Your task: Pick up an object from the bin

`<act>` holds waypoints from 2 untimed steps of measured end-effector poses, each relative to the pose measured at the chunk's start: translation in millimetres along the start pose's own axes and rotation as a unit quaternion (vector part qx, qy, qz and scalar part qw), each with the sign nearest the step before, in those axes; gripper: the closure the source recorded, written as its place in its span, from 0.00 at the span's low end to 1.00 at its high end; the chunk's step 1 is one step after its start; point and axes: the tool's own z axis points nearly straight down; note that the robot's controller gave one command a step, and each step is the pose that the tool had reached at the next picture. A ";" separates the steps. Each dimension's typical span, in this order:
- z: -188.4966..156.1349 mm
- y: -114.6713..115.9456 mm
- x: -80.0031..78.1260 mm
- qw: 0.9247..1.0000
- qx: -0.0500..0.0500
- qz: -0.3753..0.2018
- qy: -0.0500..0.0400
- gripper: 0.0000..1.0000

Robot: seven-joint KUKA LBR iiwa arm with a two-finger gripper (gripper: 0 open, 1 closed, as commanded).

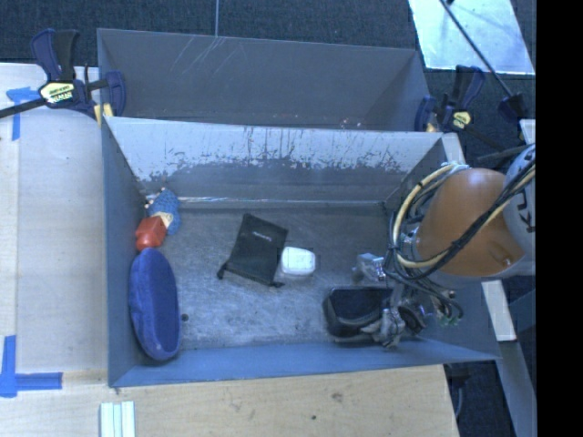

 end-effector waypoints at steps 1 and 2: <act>-0.3 -2.4 3.2 1.000 0.000 0.000 0.006 1.00; -98.2 -23.9 -0.9 1.000 0.001 0.001 0.003 1.00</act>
Offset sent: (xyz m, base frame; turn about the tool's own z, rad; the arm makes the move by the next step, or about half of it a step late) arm 0.0000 0.0000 0.0000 0.0000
